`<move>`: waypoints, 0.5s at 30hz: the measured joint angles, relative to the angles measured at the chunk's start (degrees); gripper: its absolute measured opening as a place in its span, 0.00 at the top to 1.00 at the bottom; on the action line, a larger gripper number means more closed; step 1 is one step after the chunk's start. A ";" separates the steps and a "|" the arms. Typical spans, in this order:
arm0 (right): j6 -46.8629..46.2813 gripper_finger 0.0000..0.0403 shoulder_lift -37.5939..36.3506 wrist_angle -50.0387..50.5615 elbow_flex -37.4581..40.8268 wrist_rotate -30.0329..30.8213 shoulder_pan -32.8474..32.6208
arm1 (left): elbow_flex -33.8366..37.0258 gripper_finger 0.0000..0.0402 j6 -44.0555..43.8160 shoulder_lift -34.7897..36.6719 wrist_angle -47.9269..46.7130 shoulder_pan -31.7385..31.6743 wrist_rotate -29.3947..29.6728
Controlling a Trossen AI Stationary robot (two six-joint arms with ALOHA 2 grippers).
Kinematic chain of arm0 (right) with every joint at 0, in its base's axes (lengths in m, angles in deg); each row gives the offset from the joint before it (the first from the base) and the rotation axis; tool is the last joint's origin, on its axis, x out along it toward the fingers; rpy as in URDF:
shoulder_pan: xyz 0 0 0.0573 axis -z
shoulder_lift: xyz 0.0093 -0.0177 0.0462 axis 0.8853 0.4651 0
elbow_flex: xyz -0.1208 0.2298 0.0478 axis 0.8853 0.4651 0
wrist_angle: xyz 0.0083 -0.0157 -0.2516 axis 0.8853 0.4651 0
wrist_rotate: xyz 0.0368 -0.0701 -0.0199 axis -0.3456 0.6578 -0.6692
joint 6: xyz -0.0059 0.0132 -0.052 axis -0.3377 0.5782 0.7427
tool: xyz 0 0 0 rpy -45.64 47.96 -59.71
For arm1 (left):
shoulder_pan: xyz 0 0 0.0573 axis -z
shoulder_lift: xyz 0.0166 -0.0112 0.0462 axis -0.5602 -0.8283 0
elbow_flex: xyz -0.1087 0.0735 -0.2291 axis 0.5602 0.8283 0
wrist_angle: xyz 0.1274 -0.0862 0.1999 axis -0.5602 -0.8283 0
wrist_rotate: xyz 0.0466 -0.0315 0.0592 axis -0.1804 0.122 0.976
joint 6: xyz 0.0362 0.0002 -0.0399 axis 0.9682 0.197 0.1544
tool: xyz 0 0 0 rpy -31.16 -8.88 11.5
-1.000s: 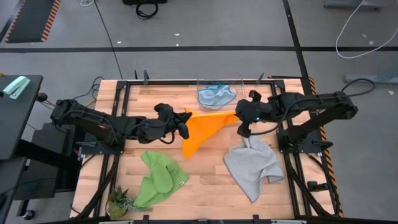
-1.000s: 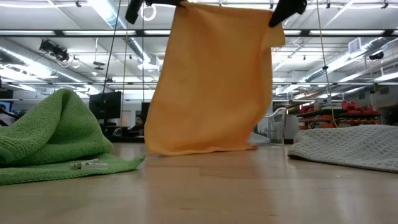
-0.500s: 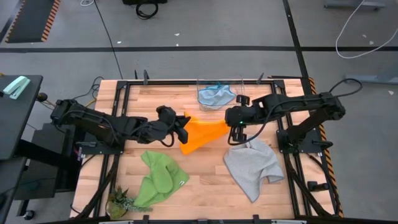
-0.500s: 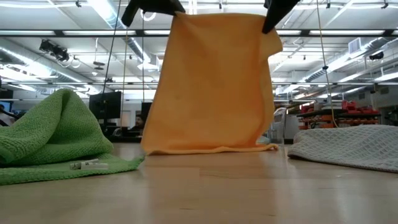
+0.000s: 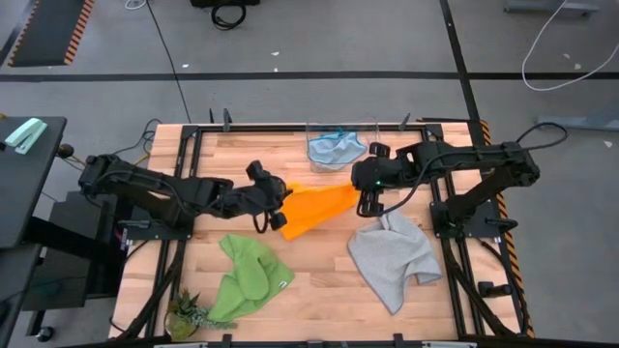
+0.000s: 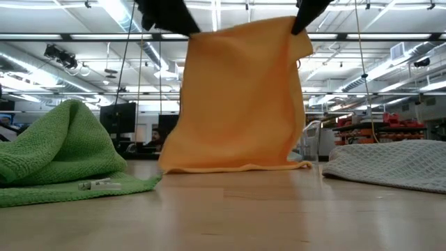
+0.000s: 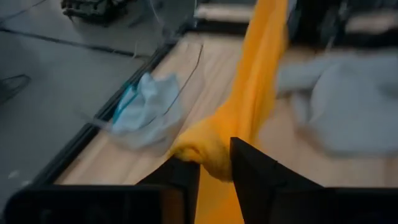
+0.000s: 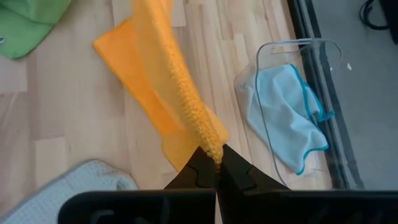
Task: Fold microfiber towels
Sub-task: Fold the orange microfiber cloth
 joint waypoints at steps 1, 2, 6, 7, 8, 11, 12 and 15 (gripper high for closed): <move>-0.02 1.00 0.00 0.00 0.00 -0.40 0.00 | 0.00 0.75 1.09 0.00 -1.66 -0.67 -0.01; -0.01 1.00 0.00 -0.01 0.00 -0.76 0.00 | 0.00 0.74 1.96 0.00 -2.93 -1.37 -0.01; -0.02 1.00 0.00 0.15 0.00 -0.93 0.02 | 0.00 0.70 6.00 0.00 -6.20 -4.24 -3.51; 0.01 1.00 0.00 0.15 0.00 -0.95 0.10 | 0.00 0.69 6.50 0.00 -6.47 -4.89 -4.84; 0.00 1.00 0.00 0.15 0.00 -0.95 0.22 | 0.00 0.67 7.01 0.00 -6.54 -5.48 -6.08; -0.01 1.00 0.00 0.15 0.00 -0.97 0.59 | 0.00 0.62 8.97 0.00 -6.48 -6.85 -8.24; 0.00 1.00 0.00 0.15 0.00 -0.95 0.64 | 0.00 0.60 9.85 0.00 -6.47 -7.16 -8.47; -0.02 1.00 0.00 0.17 0.00 -0.96 1.01 | 0.00 0.56 12.61 0.00 -7.00 -7.60 -8.95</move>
